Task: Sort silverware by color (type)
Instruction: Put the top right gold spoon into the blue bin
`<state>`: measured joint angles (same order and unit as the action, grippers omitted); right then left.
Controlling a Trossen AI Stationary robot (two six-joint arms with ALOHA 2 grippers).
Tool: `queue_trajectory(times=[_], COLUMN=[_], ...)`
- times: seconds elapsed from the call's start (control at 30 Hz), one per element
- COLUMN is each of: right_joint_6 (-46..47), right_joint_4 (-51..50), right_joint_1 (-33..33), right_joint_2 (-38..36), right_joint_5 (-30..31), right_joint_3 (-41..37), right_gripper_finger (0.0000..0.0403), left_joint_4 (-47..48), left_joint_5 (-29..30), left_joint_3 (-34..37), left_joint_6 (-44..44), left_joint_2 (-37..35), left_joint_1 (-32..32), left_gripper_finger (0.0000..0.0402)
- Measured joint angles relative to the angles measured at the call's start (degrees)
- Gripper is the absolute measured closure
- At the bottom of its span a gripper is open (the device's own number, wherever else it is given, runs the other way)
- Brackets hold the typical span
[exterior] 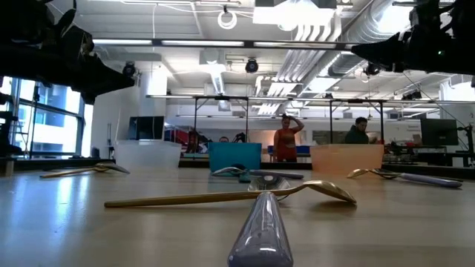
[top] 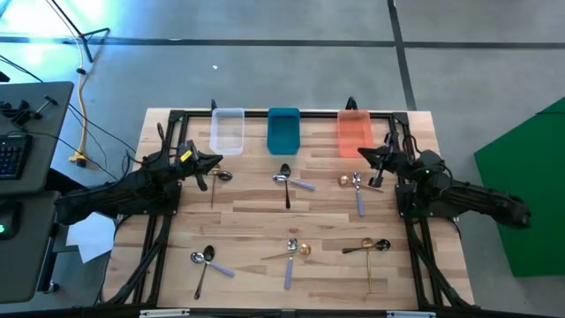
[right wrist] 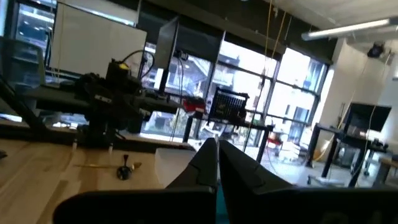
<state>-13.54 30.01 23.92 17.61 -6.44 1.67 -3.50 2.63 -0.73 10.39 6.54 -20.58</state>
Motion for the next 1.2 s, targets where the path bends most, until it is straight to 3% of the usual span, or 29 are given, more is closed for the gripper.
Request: queue_trajectory(times=[0.17, 0.27, 0.5, 0.9, 1.2], right_joint_6=[1.3, 1.8, 9.8, 19.1, 15.6], right_joint_4=[-7.9, -16.7, -40.7, -64.2, -71.4], right_joint_1=[0.0, 0.0, -0.5, -4.3, -5.4], right_joint_2=[5.9, 10.2, 21.6, 42.4, 56.3], right_joint_5=[3.6, 6.4, 6.2, 6.9, 2.7], right_joint_3=[5.2, 10.1, 21.4, 33.9, 38.4], right_gripper_finger=[0.0402, 0.0402, 0.0398, 0.0265, 0.0264], left_joint_4=[-1.9, -2.5, -4.4, -4.9, -6.3], left_joint_5=[0.2, 0.2, 0.2, 0.2, 0.2], left_joint_3=[0.0, 0.0, 0.0, 0.0, 0.0], left_joint_6=[0.9, -0.5, -3.2, -5.0, -4.7], left_joint_2=[2.7, 4.3, 7.3, 7.7, 7.7], left_joint_1=[0.0, 0.0, 0.0, 0.0, 0.0], left_gripper_finger=[0.0398, 0.0398, 0.0398, 0.0398, 0.0398])
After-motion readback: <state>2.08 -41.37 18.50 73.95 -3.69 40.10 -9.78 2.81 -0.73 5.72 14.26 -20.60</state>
